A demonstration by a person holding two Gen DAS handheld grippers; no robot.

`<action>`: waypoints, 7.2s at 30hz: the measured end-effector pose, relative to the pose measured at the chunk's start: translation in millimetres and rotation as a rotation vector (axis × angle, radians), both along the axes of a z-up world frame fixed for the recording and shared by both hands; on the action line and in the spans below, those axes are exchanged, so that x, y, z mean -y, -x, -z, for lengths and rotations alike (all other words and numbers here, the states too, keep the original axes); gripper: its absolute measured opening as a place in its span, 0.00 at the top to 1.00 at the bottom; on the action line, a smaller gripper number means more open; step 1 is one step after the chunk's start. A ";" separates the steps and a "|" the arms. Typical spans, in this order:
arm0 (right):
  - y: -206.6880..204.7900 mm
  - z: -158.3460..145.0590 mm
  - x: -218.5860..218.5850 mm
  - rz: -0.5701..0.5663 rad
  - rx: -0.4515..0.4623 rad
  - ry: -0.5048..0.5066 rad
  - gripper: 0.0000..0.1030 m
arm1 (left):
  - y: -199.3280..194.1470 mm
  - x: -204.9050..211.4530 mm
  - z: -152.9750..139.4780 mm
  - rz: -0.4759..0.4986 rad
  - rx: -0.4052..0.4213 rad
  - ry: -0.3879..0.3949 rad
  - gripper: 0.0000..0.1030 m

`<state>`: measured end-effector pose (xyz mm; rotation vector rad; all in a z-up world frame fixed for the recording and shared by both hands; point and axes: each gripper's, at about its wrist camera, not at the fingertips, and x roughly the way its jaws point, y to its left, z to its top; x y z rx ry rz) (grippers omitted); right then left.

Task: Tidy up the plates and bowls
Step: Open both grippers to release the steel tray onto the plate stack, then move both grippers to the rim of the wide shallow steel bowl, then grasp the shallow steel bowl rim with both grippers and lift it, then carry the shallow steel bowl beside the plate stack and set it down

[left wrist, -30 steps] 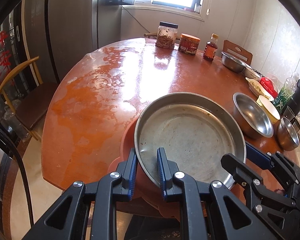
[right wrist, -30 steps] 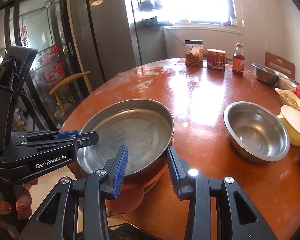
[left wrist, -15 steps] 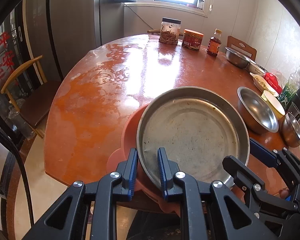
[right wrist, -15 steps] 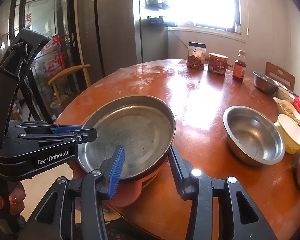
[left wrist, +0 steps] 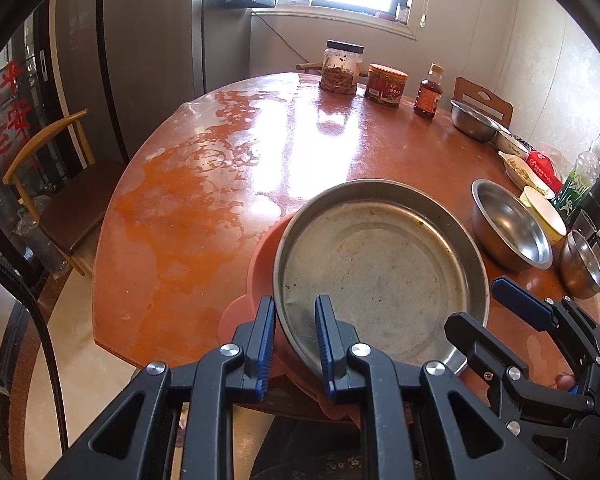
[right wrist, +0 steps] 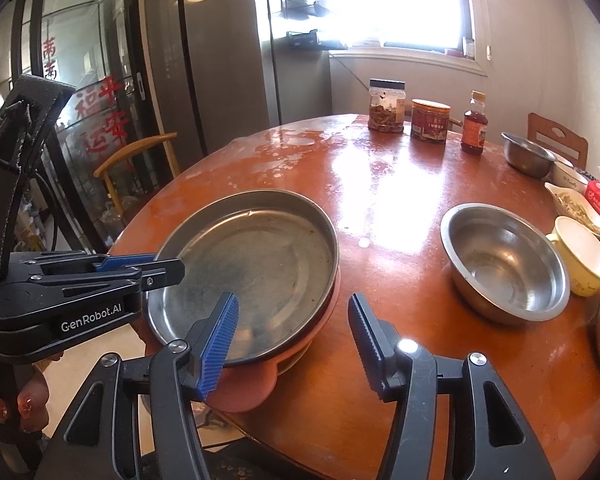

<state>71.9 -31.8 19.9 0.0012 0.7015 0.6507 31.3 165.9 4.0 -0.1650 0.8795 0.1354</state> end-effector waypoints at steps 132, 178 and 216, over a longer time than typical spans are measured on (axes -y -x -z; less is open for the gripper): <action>-74.1 34.7 179.8 0.346 -0.128 -0.089 0.66 | -125.6 197.2 18.7 0.236 -0.090 0.021 0.61; -1.3 23.2 199.5 0.294 -0.120 -0.065 0.65 | -45.1 208.8 12.4 0.287 -0.093 0.006 0.61; -6.7 33.4 202.0 0.295 -0.184 -0.099 0.61 | -47.6 206.2 12.9 0.272 -0.086 -0.003 0.60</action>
